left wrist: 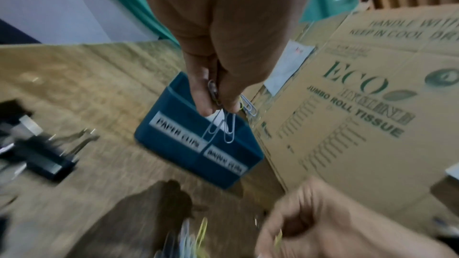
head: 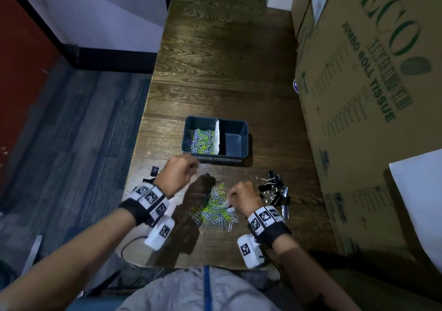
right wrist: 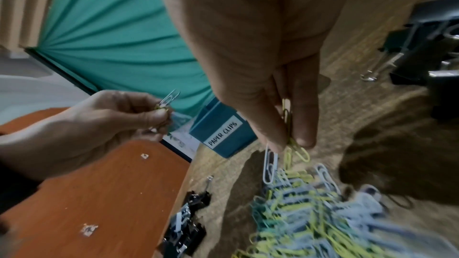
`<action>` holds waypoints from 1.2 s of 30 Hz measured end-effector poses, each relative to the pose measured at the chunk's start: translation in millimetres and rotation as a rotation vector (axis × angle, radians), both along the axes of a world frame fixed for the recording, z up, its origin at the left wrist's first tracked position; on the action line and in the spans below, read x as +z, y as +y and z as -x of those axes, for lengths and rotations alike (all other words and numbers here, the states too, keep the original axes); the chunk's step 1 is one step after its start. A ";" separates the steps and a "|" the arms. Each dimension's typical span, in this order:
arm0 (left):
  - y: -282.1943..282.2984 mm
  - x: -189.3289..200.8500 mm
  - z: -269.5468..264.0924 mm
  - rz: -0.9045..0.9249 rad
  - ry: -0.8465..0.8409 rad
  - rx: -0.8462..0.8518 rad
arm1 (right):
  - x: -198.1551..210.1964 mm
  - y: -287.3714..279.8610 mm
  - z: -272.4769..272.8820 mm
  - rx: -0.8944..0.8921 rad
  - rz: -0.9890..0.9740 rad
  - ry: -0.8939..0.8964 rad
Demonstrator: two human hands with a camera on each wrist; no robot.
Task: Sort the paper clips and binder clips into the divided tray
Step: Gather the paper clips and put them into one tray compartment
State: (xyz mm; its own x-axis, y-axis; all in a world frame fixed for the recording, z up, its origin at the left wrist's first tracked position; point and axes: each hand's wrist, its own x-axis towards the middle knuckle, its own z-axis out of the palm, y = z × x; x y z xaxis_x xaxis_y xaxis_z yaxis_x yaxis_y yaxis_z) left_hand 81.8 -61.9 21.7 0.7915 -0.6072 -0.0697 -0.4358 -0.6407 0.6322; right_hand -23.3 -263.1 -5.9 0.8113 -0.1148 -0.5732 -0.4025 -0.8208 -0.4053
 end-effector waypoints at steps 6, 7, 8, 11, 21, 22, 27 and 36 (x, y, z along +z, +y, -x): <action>-27.2 28.2 -60.9 0.040 0.017 0.189 | 24.7 4.9 -30.6 0.063 -0.053 -0.190; -29.7 28.1 -66.3 0.037 0.051 0.179 | 33.3 6.0 -38.1 0.079 -0.064 -0.224; -30.8 28.5 -68.8 0.029 0.088 0.162 | 42.1 6.8 -46.3 0.091 -0.072 -0.269; -25.7 14.3 -66.1 -0.045 0.018 0.192 | 63.8 9.8 -79.1 0.078 -0.031 -0.412; 7.5 -47.3 14.3 -0.232 0.096 0.147 | 79.8 17.4 -130.6 -0.030 -0.049 -0.517; 10.2 -52.0 22.0 -0.275 0.129 0.105 | 75.7 15.8 -125.0 -0.022 -0.057 -0.534; 19.8 -72.1 47.9 -0.437 0.221 -0.032 | 35.1 6.7 -65.9 0.041 -0.140 -0.424; 20.1 -87.1 58.0 -0.578 0.358 -0.186 | -48.7 -18.9 25.7 0.182 0.133 0.289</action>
State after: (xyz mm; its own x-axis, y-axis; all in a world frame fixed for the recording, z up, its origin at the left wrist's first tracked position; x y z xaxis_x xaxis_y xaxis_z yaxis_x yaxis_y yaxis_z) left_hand 23.8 -41.8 -65.5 0.5461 -0.5172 -0.6589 -0.3996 -0.8522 0.3378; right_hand -49.1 -282.0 -54.7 0.6319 -0.0723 -0.7717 -0.3272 -0.9275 -0.1810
